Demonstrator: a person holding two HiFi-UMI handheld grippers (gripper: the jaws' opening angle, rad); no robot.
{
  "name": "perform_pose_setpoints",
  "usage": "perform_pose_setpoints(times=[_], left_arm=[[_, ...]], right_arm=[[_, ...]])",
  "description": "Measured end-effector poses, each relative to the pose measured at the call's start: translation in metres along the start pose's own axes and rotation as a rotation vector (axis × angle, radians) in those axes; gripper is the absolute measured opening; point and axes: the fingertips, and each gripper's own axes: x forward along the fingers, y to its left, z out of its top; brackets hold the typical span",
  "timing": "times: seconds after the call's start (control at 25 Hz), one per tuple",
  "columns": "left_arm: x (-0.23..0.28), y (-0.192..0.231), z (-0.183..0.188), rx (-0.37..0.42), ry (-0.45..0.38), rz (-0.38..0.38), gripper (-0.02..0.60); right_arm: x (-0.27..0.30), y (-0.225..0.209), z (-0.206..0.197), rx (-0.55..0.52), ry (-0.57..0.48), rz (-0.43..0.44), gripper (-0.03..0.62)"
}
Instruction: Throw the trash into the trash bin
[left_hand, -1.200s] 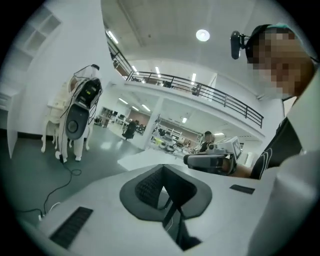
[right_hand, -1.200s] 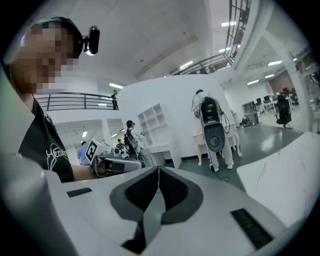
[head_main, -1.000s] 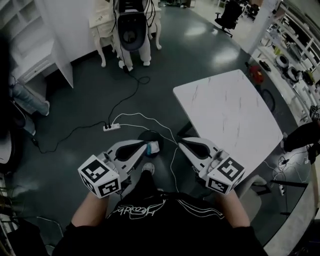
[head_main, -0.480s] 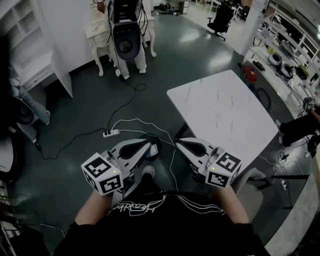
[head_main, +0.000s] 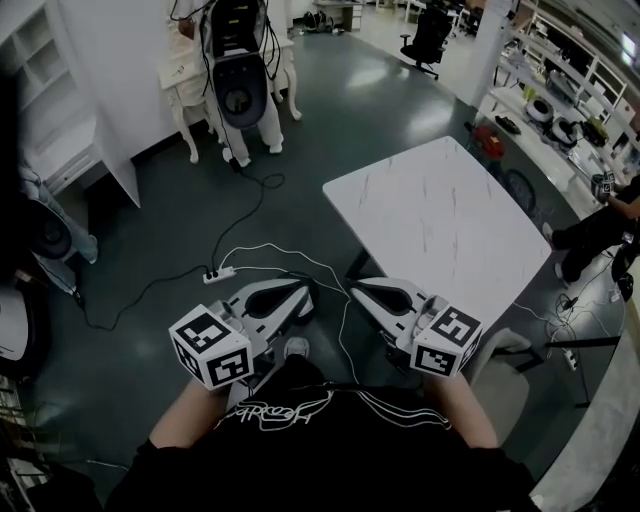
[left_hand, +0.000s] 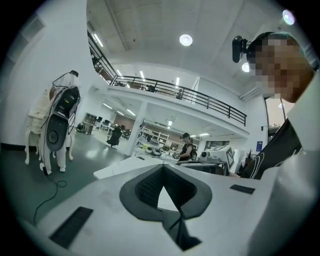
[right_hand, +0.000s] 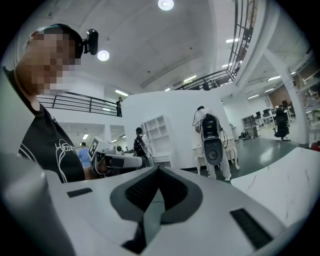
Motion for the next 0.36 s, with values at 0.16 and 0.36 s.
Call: perform_pose_setpoints(times=[0.16,0.36], left_arm=[[0.007,-0.003,0.0,-0.008,0.007,-0.026,0.005],[0.014,-0.007,0.001,0.025,0.013,-0.057,0.005]], right_arm=[[-0.006,-0.005,-0.002,0.02,-0.008,-0.02,0.031],[-0.006,-0.008,-0.003,0.022,-0.01,-0.031,0.031]])
